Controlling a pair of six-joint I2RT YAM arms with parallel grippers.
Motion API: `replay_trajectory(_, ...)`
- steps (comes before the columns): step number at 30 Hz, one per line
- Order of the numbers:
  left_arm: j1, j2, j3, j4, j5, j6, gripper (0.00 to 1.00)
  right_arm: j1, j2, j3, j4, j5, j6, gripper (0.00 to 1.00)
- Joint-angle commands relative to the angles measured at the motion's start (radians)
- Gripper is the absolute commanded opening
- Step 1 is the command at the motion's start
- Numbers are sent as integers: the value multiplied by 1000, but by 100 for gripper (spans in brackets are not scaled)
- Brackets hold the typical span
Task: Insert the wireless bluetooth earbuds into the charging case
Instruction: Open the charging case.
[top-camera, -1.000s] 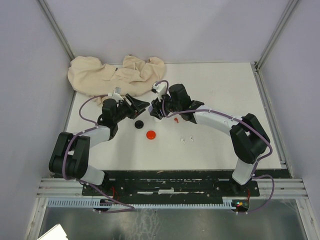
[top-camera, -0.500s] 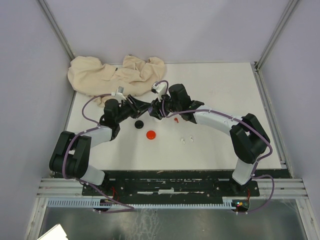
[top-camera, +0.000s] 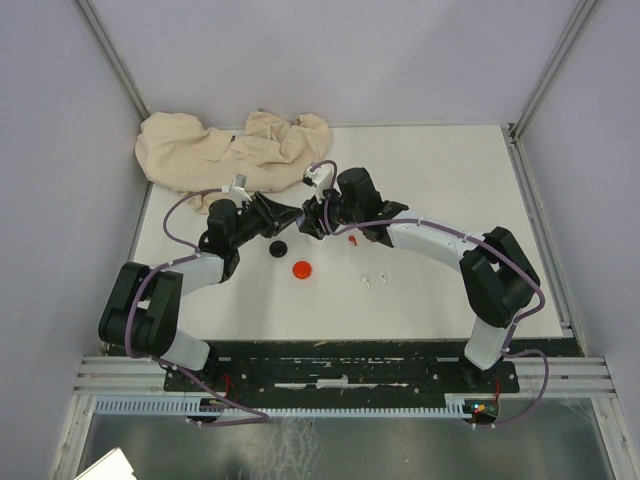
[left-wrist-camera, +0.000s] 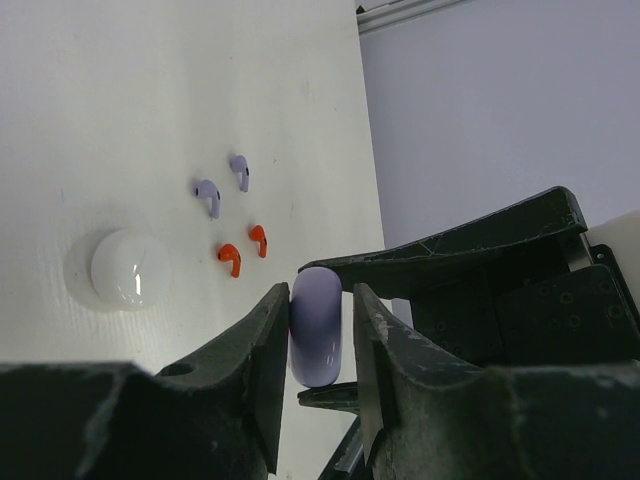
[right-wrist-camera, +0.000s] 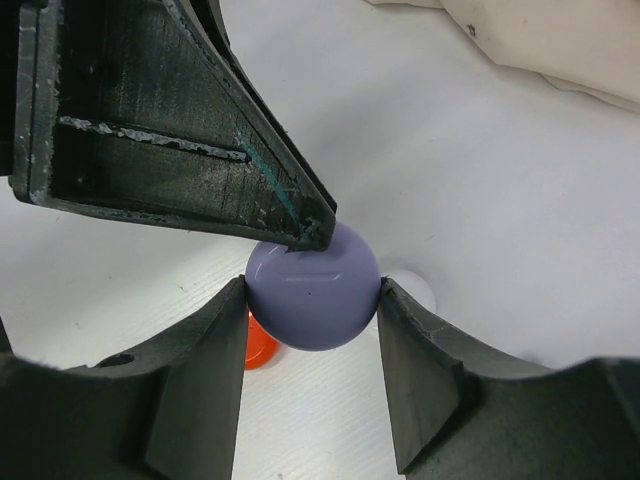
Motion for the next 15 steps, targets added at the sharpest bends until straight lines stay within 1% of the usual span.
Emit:
replay_trajectory(1, -15, -9, -12, 84, 26, -29, 38, 2, -3, 38, 43, -13, 14, 9)
replay_trajectory(8, -18, -15, -17, 88, 29, -28, 37, 2, 4, 43, 43, -15, 19, 9)
replay_trajectory(13, -20, -14, -23, 98, 29, -27, 30, 3, 7, 48, 41, -13, 23, 9)
replay_trajectory(15, -20, -14, -24, 102, 30, -27, 24, 2, 8, 51, 40, -14, 26, 9)
